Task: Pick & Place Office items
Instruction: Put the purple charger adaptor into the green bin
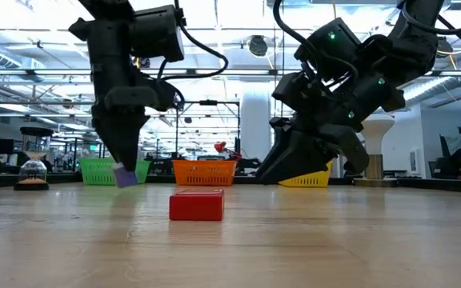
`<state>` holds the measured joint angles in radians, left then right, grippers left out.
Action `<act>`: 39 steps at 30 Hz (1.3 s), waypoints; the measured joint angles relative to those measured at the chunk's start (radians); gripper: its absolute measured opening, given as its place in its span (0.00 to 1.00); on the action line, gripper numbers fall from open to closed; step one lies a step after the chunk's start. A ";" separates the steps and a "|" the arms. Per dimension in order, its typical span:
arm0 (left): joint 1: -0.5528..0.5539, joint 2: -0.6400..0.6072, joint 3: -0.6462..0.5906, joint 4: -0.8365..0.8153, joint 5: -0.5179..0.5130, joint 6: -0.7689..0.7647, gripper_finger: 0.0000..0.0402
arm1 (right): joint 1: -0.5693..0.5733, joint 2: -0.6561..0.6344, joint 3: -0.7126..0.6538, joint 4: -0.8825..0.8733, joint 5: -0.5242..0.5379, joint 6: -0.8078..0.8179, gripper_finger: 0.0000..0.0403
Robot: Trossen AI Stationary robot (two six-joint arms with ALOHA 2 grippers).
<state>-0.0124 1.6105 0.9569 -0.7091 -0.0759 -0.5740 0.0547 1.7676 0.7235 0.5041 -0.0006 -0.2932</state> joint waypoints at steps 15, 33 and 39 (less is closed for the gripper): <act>0.000 -0.002 0.006 -0.024 -0.028 -0.002 0.60 | 0.000 0.000 0.000 0.000 0.000 0.000 0.21; -0.147 -0.009 0.213 -0.304 -0.041 -0.299 0.43 | 0.027 -0.109 -0.040 -0.154 0.077 0.065 0.19; -0.220 -0.009 0.150 -0.307 -0.188 -0.457 0.22 | 0.055 -0.221 -0.263 0.102 0.077 0.165 0.03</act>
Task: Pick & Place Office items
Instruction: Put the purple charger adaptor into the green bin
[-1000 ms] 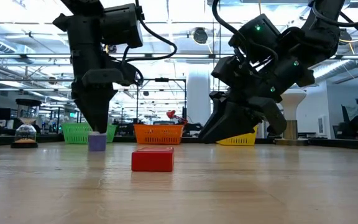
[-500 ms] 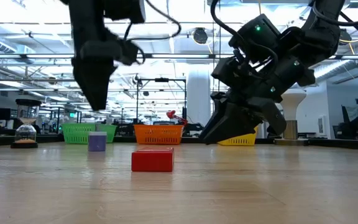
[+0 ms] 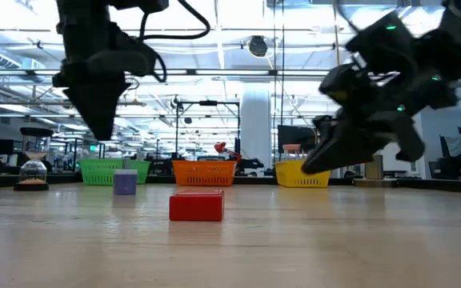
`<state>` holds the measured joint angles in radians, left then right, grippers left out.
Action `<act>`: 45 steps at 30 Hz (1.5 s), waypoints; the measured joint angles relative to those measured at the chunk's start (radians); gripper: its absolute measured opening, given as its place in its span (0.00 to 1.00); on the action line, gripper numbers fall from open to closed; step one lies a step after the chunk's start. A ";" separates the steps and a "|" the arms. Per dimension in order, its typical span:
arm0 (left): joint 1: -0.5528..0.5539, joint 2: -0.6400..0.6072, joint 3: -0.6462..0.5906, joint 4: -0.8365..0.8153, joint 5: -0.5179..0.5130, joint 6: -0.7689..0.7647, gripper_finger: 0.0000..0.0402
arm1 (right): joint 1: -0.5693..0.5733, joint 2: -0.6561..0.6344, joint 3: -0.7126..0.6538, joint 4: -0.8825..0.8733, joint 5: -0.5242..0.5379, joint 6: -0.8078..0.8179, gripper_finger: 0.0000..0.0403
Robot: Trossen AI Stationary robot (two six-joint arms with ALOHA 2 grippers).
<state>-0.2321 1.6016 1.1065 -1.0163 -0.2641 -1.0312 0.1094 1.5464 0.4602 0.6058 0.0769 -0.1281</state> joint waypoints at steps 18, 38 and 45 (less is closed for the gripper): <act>0.135 0.021 -0.003 0.112 0.071 0.232 0.63 | 0.010 -0.261 -0.237 0.211 0.002 0.117 0.04; 0.149 0.116 -0.093 0.220 0.096 0.329 0.46 | 0.011 -0.260 -0.236 0.213 0.001 0.109 0.04; 0.150 0.116 -0.093 0.287 0.088 0.363 0.34 | 0.011 -0.260 -0.236 0.213 0.001 0.109 0.04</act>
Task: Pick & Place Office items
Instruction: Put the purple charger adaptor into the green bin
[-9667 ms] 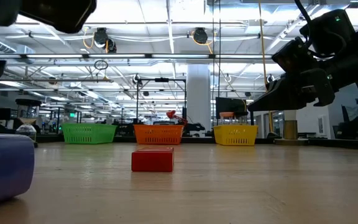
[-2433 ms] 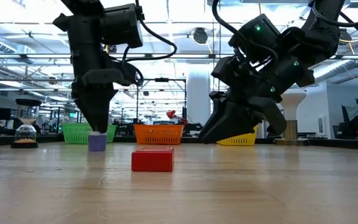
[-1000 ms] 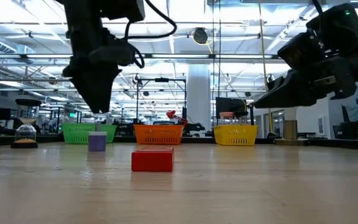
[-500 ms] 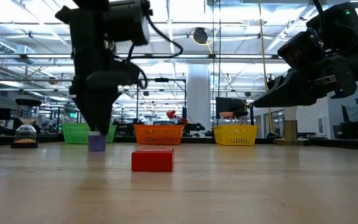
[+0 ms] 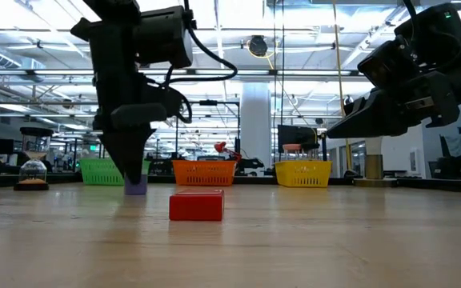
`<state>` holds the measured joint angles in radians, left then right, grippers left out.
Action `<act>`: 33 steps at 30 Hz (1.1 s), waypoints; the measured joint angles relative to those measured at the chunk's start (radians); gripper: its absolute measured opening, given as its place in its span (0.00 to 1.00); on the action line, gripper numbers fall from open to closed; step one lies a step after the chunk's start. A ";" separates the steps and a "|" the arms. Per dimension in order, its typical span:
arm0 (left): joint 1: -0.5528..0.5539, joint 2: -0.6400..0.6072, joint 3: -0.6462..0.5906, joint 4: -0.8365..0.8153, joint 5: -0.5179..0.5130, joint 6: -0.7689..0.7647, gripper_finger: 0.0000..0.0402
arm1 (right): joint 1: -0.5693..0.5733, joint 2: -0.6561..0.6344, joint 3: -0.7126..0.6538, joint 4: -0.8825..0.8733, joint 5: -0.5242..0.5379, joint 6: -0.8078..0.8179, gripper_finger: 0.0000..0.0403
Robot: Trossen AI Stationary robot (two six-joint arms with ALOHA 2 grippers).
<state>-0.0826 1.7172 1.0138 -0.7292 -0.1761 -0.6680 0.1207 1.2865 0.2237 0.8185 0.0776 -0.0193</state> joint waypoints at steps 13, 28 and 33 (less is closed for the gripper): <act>0.101 -0.139 0.001 -0.114 -0.041 -0.073 0.34 | 0.000 0.001 0.001 -0.001 0.000 0.000 0.04; 0.544 -0.315 0.001 -0.166 -0.108 -0.011 0.34 | 0.000 0.000 0.000 0.001 0.000 -0.003 0.04; 0.689 -0.280 0.001 -0.143 -0.078 0.080 0.34 | 0.000 0.000 0.000 0.001 -0.001 -0.003 0.04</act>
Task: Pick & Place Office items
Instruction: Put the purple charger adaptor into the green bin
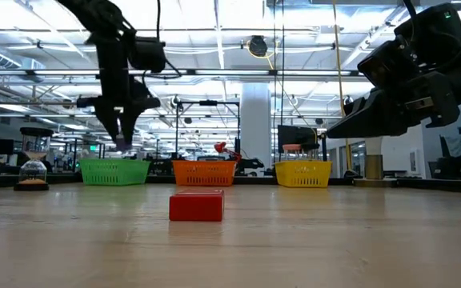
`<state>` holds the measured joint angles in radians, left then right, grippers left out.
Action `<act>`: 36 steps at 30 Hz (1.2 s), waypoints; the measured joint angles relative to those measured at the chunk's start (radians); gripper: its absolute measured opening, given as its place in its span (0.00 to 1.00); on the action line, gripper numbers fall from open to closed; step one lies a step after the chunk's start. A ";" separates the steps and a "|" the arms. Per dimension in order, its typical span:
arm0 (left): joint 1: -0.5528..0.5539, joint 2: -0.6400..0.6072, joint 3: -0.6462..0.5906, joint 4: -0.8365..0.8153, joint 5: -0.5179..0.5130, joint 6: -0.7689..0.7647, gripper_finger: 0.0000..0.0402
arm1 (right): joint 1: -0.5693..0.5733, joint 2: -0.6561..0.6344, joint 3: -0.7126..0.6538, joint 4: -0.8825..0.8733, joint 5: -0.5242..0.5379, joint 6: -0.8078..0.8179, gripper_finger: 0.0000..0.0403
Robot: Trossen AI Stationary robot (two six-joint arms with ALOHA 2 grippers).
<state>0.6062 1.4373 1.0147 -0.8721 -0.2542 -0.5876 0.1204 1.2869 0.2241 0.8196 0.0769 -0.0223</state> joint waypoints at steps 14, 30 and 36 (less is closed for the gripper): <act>0.078 0.110 0.000 0.010 0.035 0.086 0.34 | 0.000 0.000 0.000 -0.001 -0.002 -0.010 0.04; 0.121 0.177 0.000 0.074 0.079 0.111 0.42 | 0.000 0.000 -0.001 -0.001 -0.003 -0.012 0.04; 0.121 0.177 0.000 0.062 0.079 0.111 0.42 | 0.000 0.000 -0.001 -0.001 -0.003 -0.012 0.04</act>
<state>0.7269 1.6146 1.0145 -0.8097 -0.1753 -0.4763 0.1204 1.2869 0.2234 0.8188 0.0738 -0.0345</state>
